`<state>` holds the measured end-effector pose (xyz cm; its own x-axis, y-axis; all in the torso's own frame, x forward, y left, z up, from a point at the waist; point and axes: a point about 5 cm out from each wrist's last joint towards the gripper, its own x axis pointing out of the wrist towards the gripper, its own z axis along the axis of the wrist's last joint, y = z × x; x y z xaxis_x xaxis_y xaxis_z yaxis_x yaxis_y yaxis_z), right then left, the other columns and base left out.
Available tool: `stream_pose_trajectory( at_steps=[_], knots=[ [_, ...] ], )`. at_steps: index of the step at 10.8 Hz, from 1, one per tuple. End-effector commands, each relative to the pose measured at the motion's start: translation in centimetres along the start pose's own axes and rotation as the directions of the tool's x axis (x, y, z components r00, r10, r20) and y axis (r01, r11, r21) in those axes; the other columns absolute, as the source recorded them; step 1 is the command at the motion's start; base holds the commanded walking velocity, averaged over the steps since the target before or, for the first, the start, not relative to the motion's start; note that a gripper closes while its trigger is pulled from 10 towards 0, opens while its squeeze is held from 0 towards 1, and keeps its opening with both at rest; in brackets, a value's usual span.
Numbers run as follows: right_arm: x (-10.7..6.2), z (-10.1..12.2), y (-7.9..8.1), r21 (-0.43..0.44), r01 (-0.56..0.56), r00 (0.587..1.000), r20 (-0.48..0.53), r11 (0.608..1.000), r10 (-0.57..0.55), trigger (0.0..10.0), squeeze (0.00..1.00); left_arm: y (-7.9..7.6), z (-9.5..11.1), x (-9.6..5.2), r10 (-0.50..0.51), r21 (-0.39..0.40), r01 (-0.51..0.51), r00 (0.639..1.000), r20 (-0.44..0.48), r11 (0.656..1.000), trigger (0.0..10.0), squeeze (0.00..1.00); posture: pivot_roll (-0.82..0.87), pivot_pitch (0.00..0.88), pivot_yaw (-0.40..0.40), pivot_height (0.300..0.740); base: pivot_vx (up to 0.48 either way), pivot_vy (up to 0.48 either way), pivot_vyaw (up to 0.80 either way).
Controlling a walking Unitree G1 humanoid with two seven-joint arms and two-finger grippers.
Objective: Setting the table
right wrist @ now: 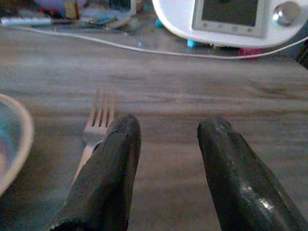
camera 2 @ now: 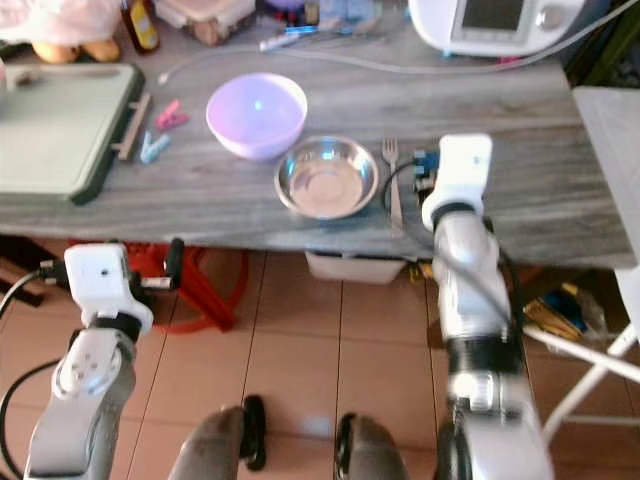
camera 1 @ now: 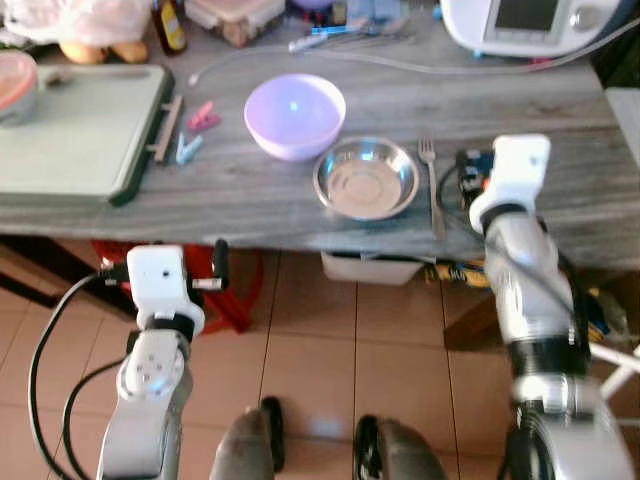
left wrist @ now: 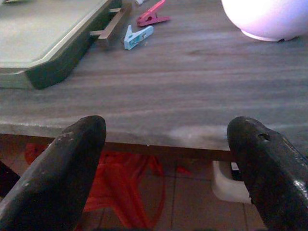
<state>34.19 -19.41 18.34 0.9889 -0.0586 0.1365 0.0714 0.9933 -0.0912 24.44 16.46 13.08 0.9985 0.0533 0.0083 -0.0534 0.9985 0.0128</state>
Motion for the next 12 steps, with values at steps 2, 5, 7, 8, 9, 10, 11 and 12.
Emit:
stream_pose_trajectory(
  at_steps=[2,5,7,8,9,10,11,12],
  knots=[
    [-2.4,-0.9,1.9,0.034,-0.035,0.999,0.008,0.999,0.034,10.0,0.00,0.0,-0.4,0.0,0.003,-0.007,-0.003,1.000,-0.004,1.000,10.0,0.00,0.04,0.159,0.029,0.740,-0.124,0.000,0.00],
    [-3.8,-2.1,4.2,0.089,-0.093,0.995,-0.032,0.992,0.096,10.0,0.87,-0.3,-0.3,0.8,0.007,-0.016,-0.006,1.000,0.010,1.000,10.0,0.00,0.03,0.124,0.025,0.740,-0.275,0.000,0.00],
    [-3.5,-1.7,3.7,0.084,-0.078,0.997,-0.010,0.993,0.079,10.0,1.00,-0.6,-0.3,1.0,0.008,-0.021,-0.007,1.000,0.016,1.000,10.0,0.00,0.03,0.127,0.021,0.740,-0.313,0.000,0.00],
    [-3.4,-1.7,3.7,0.082,-0.074,0.997,-0.006,0.994,0.075,10.0,1.00,-0.6,-0.2,1.1,0.009,-0.022,-0.009,1.000,0.021,1.000,10.0,0.00,0.03,0.137,0.020,0.740,-0.315,0.000,0.00],
    [-3.4,-1.7,3.8,0.089,-0.074,0.997,-0.003,0.993,0.075,10.0,1.00,-0.5,-0.1,1.2,0.012,-0.021,-0.012,1.000,0.026,1.000,10.0,0.00,0.03,0.136,0.020,0.740,-0.319,0.000,0.00],
    [-3.3,-1.6,4.1,0.097,-0.078,0.997,0.006,0.992,0.078,10.0,1.00,-0.4,0.0,1.4,0.015,-0.020,-0.014,0.999,0.031,1.000,10.0,0.00,0.03,0.135,0.020,0.740,-0.274,0.000,0.00],
    [-3.3,-1.5,4.3,0.096,-0.087,0.996,0.014,0.992,0.086,10.0,1.00,-0.4,0.0,1.4,0.014,-0.018,-0.013,0.999,0.036,1.000,10.0,0.00,0.03,0.133,0.019,0.740,-0.244,0.000,0.00],
    [-3.3,-1.4,4.4,0.096,-0.093,0.996,0.018,0.991,0.092,10.0,1.00,-0.5,0.1,1.5,0.013,-0.018,-0.012,0.999,0.039,1.000,10.0,0.00,0.03,0.132,0.019,0.740,0.000,0.000,0.00]
  ],
)
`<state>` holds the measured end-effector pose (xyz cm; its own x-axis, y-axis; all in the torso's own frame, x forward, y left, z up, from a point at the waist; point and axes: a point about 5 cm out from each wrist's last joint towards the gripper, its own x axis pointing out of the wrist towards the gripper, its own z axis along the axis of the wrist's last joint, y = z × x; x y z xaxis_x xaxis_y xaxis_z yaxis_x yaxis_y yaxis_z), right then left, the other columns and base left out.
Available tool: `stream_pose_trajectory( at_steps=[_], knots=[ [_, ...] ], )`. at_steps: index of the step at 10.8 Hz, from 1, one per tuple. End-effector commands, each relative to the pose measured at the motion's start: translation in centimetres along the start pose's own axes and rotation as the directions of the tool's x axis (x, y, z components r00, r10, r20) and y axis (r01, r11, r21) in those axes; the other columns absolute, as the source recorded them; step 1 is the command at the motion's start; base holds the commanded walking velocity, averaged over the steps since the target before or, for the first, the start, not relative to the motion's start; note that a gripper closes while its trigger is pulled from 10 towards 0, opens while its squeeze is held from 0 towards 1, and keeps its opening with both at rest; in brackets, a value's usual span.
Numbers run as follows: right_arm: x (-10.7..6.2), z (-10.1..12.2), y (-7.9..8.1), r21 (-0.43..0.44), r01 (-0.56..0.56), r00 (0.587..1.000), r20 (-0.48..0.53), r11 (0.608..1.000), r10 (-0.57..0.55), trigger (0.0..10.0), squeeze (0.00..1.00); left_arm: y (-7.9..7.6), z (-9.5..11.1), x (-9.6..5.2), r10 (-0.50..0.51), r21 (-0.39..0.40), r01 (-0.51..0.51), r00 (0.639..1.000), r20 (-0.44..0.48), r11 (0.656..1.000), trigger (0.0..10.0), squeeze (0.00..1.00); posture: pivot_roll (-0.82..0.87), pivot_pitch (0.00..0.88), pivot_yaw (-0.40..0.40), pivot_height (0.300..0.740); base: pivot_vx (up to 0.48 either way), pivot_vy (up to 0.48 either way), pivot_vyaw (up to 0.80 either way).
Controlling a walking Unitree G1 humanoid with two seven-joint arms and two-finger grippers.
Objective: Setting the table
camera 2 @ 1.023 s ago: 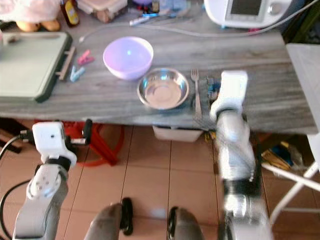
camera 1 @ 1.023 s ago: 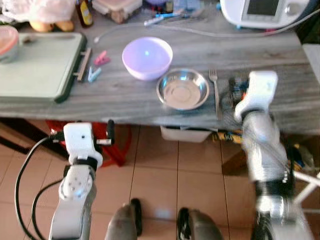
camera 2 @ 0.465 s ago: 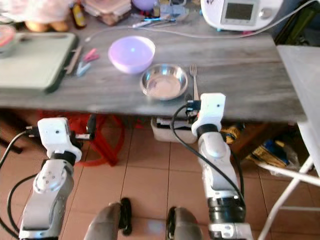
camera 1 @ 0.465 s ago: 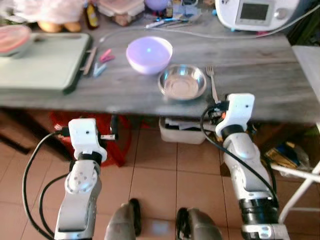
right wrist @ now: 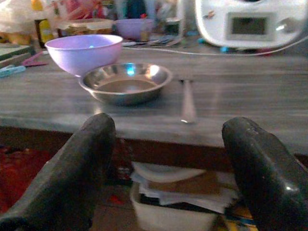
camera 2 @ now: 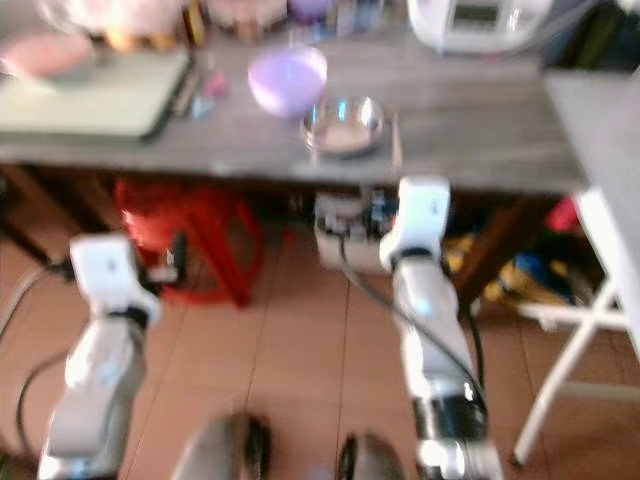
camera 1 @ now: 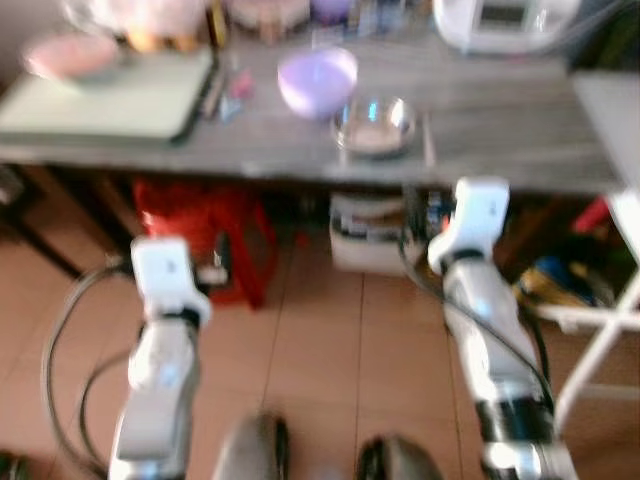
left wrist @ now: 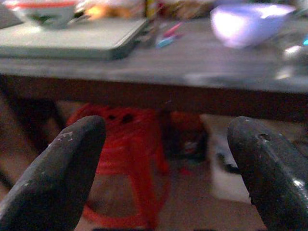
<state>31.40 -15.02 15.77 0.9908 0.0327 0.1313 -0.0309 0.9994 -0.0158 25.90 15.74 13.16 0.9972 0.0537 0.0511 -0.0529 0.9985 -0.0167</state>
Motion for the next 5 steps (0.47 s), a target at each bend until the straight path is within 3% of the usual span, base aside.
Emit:
stream_pose_trajectory(
  at_steps=[1,2,3,5],
  knots=[
    [0.04,0.43,0.15,0.009,-0.011,1.000,0.020,1.000,0.011,10.0,1.00,0.20,0.13,0.00,-0.005,0.014,0.005,1.000,0.010,1.000,10.0,0.00,0.03,0.131,0.018,0.740,0.000,0.000,0.00],
    [0.02,0.50,0.22,0.003,-0.021,0.999,0.027,1.000,0.021,10.0,0.85,0.04,0.16,-0.07,-0.026,0.010,0.026,1.000,0.014,1.000,10.0,0.00,0.03,0.131,0.018,0.740,0.000,0.000,0.00],
    [0.02,0.45,0.23,0.002,-0.020,1.000,0.023,1.000,0.020,10.0,0.00,-0.20,0.28,-0.17,-0.048,0.004,0.048,0.999,0.025,0.999,10.0,0.00,0.02,0.131,0.020,0.740,0.000,-0.409,0.00],
    [0.12,0.45,0.33,0.021,-0.027,1.000,0.016,0.999,0.026,10.0,0.00,-0.36,0.27,-0.18,-0.053,-0.003,0.053,0.998,0.026,0.999,10.0,0.00,0.02,0.134,0.019,0.740,0.000,-0.454,0.00]
  ],
)
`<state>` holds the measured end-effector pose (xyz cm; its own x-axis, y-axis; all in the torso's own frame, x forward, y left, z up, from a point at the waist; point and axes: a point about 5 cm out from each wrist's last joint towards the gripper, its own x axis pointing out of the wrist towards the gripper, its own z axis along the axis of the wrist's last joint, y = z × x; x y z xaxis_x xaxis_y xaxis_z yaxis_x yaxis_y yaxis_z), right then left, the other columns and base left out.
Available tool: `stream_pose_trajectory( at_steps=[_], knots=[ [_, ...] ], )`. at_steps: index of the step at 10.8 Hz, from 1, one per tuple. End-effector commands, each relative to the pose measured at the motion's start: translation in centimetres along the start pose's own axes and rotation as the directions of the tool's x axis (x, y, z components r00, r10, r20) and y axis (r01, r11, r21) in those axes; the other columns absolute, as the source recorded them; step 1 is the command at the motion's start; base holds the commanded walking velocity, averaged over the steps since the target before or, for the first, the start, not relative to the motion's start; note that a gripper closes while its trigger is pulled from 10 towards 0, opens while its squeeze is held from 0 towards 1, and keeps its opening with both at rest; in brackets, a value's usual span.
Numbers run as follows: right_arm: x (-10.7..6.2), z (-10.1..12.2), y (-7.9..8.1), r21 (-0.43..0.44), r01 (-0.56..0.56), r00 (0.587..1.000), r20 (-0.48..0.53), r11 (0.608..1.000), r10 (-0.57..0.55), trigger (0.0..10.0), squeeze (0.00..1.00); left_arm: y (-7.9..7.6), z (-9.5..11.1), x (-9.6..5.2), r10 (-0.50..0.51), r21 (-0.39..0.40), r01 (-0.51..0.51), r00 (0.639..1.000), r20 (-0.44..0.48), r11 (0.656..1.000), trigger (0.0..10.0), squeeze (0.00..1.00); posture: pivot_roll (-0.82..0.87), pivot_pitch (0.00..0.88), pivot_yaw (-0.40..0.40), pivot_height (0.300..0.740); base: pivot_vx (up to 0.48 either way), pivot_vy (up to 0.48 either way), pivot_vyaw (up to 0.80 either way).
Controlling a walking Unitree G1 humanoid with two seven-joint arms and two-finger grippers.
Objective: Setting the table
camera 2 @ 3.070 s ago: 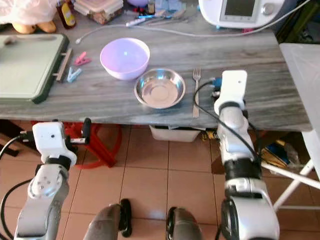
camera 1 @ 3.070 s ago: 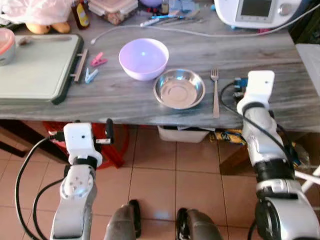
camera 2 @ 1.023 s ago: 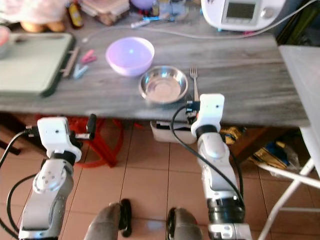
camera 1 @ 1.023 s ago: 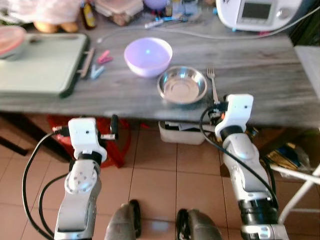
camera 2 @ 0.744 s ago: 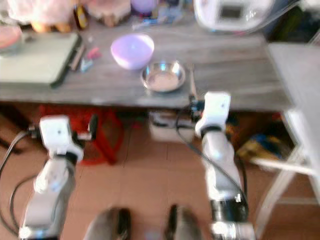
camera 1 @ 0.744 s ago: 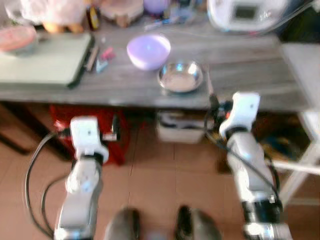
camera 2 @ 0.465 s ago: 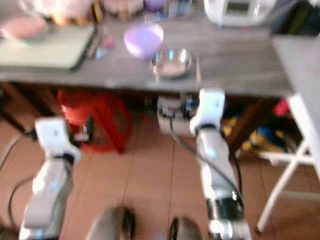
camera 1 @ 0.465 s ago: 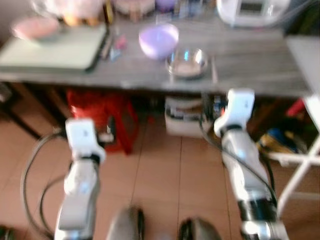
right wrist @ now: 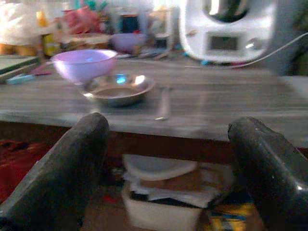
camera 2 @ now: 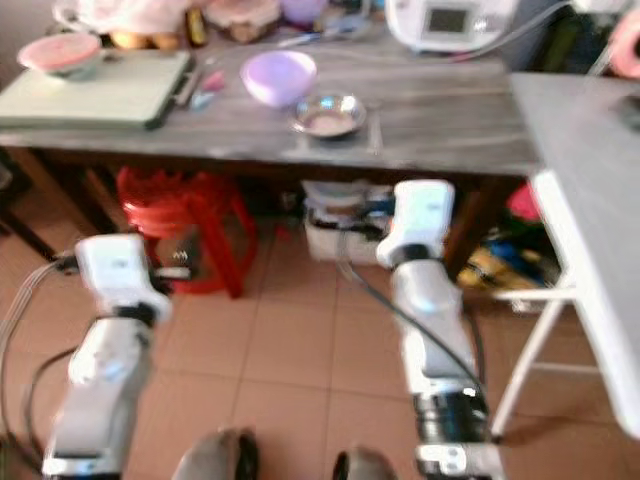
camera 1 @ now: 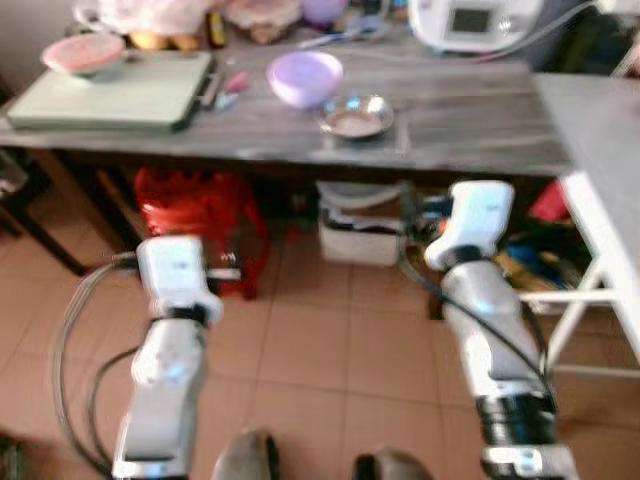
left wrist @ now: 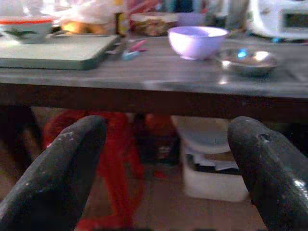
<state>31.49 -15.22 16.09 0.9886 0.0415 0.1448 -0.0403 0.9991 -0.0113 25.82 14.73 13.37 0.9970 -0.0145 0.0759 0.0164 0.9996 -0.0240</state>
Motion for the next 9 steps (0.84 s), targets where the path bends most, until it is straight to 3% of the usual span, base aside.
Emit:
stream_pose_trajectory(
  at_steps=[1,3,4,9],
  knots=[
    [0.01,0.12,0.52,0.017,-0.020,1.000,0.000,1.000,0.020,10.0,0.00,0.63,0.09,-0.10,0.013,0.007,-0.013,1.000,0.003,1.000,10.0,0.00,0.02,0.134,0.019,0.740,0.000,-0.469,0.00],
    [-0.01,-0.10,0.43,0.026,-0.020,1.000,-0.017,0.999,0.020,10.0,0.00,0.58,0.07,-0.15,0.009,0.002,-0.009,1.000,0.003,1.000,10.0,0.00,0.02,0.135,0.018,0.740,0.000,-0.469,0.00],
    [-0.05,-0.26,0.56,0.035,-0.030,0.999,-0.028,0.999,0.031,10.0,0.00,0.54,0.02,-0.16,0.006,-0.002,-0.006,1.000,0.001,1.000,10.0,0.00,0.02,0.133,0.017,0.740,0.000,-0.469,-0.80],
    [0.33,0.09,1.11,0.037,-0.073,0.997,-0.015,0.997,0.073,10.0,0.00,0.69,0.10,-0.10,0.014,0.001,-0.014,1.000,0.008,1.000,10.0,0.00,0.02,0.128,0.006,0.740,0.000,-0.469,0.00]
  ],
)
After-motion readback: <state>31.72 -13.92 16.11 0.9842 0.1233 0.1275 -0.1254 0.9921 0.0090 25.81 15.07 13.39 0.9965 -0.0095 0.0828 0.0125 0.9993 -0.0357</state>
